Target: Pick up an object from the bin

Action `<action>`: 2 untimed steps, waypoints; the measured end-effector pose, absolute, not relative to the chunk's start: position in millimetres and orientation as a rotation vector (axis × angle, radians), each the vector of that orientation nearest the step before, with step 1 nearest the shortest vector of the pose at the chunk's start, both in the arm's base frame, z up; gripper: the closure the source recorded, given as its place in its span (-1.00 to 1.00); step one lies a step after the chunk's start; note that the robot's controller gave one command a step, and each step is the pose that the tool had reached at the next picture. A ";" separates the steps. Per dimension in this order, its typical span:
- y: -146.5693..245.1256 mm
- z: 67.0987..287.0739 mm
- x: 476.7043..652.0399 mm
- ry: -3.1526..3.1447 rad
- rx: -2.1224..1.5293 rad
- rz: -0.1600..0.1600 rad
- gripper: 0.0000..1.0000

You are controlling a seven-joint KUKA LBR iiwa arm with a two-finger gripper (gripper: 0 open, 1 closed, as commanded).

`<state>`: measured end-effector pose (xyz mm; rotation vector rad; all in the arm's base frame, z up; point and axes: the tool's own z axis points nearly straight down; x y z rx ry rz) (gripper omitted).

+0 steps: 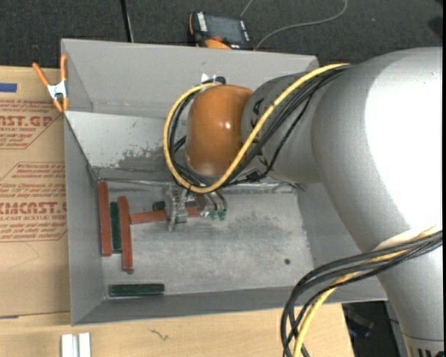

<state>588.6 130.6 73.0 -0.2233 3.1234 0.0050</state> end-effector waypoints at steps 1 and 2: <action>137.8 139.0 509.1 3.103 -0.483 0.002 1.00; 91.7 147.0 508.5 2.996 -0.943 -0.001 1.00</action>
Offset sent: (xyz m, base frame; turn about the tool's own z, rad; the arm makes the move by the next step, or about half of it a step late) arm -0.0789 0.0060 0.0641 -0.1645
